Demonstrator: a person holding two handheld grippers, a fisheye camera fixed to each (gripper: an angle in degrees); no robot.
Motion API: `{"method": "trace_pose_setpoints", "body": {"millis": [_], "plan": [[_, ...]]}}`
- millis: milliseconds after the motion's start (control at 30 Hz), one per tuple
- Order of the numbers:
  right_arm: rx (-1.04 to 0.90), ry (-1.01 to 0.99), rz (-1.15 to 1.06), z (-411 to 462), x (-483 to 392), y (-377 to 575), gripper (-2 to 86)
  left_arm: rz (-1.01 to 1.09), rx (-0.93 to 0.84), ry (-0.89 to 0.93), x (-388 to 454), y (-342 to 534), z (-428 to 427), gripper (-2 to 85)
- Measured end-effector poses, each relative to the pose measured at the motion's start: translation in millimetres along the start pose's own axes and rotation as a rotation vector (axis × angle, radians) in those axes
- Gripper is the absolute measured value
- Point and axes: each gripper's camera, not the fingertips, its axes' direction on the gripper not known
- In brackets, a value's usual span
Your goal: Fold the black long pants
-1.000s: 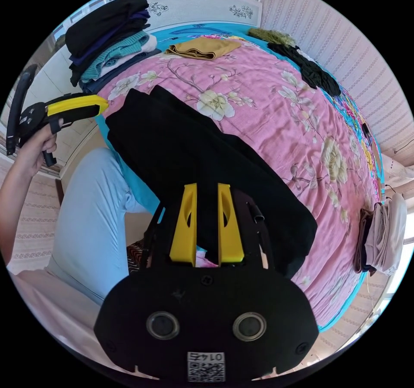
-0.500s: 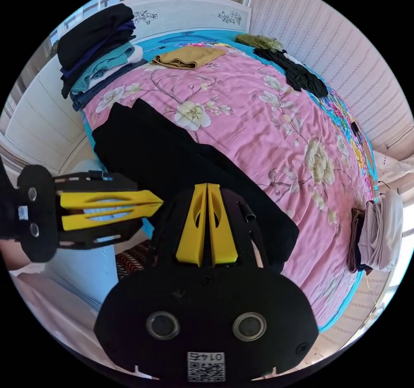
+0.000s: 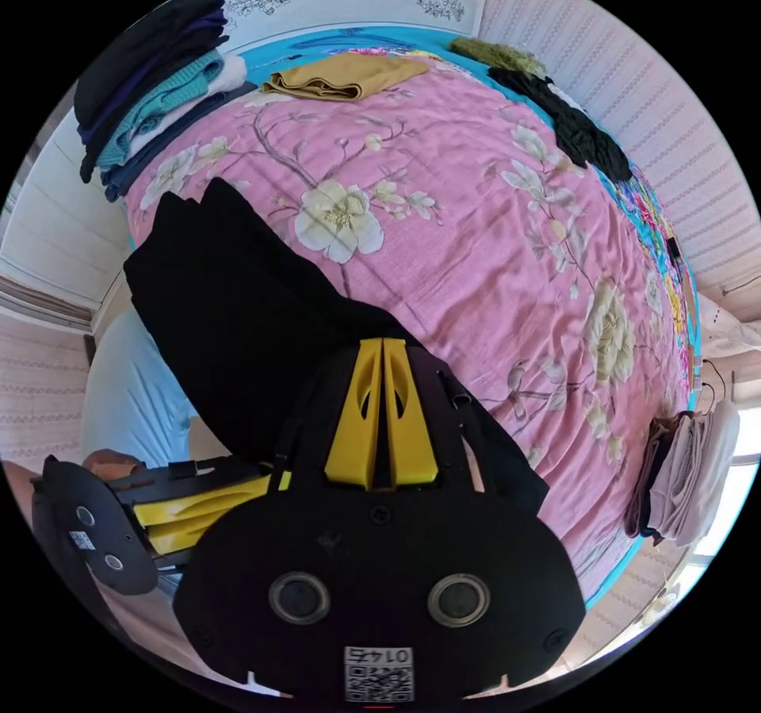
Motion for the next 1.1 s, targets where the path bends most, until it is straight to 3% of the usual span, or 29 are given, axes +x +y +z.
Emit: {"method": "trace_pose_setpoints", "body": {"millis": [300,533,633,1100], "plan": [[0.107,-0.058,0.079,22,28,70,-0.9,-0.001,0.021,0.024,11,-34,-14,-1.0],[0.176,-0.022,0.226,19,61,198,2.2,-0.026,0.096,0.079,13,-73,-32,-0.8],[0.167,0.003,0.306,31,76,257,7.9,0.004,0.071,0.059,24,-114,-32,0.6],[0.281,-0.187,0.604,105,144,419,13.5,0.157,0.018,0.023,106,-307,-15,6.0]]}}
